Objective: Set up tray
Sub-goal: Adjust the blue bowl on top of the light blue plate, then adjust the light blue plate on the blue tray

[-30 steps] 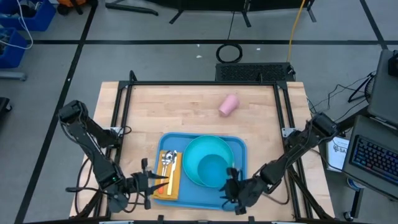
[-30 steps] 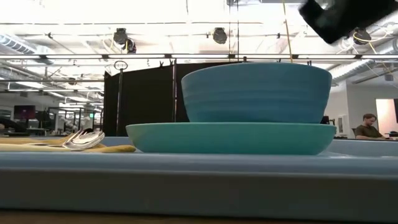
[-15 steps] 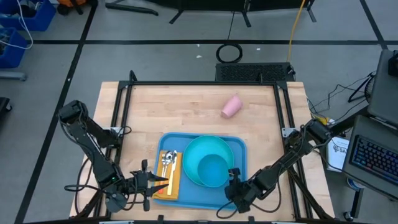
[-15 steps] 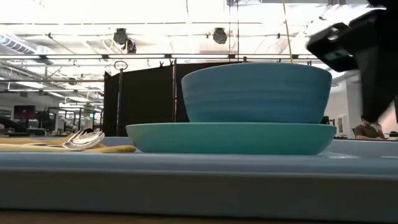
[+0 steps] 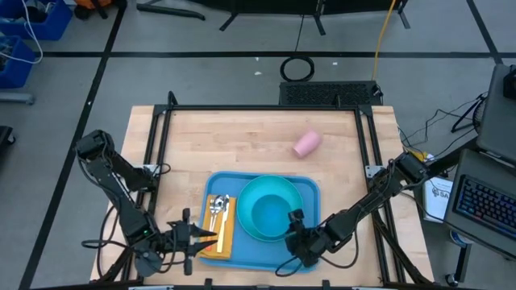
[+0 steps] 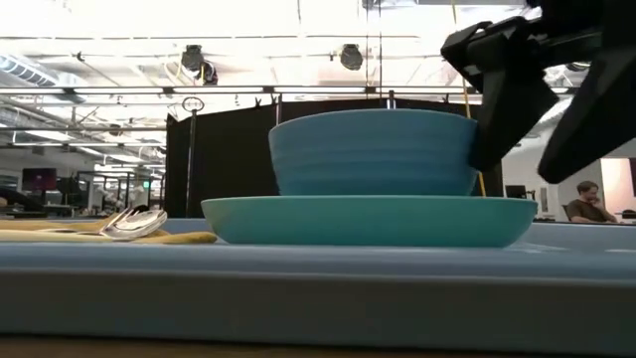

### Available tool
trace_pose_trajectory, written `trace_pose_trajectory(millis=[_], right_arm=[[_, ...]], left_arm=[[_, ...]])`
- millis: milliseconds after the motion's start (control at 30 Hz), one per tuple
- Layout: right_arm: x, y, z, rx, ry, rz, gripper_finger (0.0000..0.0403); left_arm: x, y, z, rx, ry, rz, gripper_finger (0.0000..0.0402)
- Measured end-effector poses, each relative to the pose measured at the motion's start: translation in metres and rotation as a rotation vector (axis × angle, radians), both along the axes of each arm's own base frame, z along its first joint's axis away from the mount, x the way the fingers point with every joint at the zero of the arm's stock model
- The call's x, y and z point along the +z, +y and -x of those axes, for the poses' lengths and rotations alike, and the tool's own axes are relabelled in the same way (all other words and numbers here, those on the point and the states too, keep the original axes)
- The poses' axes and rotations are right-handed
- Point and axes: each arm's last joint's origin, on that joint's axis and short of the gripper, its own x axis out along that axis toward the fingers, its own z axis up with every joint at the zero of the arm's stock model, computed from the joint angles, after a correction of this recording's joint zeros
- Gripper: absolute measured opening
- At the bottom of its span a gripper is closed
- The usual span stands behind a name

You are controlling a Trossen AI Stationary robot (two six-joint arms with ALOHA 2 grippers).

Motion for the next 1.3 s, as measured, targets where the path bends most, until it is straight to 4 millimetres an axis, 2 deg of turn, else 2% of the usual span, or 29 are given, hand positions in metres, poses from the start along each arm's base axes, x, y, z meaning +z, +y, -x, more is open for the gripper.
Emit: trace_pose_trajectory(millis=[133,267,400,633,800,1200,1300], right_arm=[[-0.001,-0.007,-0.005,-0.004,-0.002,0.015,0.0190],[-0.010,-0.012,-0.013,-0.030,0.017,0.002,0.0201],[-0.021,-0.007,-0.018,-0.004,0.036,-0.057,0.0210],[-0.035,-0.005,-0.023,-0.030,0.032,-0.071,0.0196],[-0.035,-0.011,-0.028,-0.094,0.019,-0.083,0.0163],[-0.034,-0.006,-0.026,-0.023,0.052,-0.133,0.0027],[-0.034,-0.004,-0.025,-0.007,0.049,-0.127,0.0008]], left_arm=[[0.000,0.000,0.001,-0.001,0.000,0.000,0.0093],[0.000,0.000,0.001,-0.001,0.000,-0.001,0.0093],[0.000,0.000,0.001,-0.003,0.001,-0.007,0.0093],[0.000,0.000,0.001,-0.005,0.002,-0.014,0.0093],[0.000,0.000,0.001,-0.006,0.002,-0.016,0.0093],[0.000,0.000,0.001,-0.009,0.003,-0.024,0.0093],[0.000,0.000,0.001,-0.009,0.003,-0.024,0.0093]])
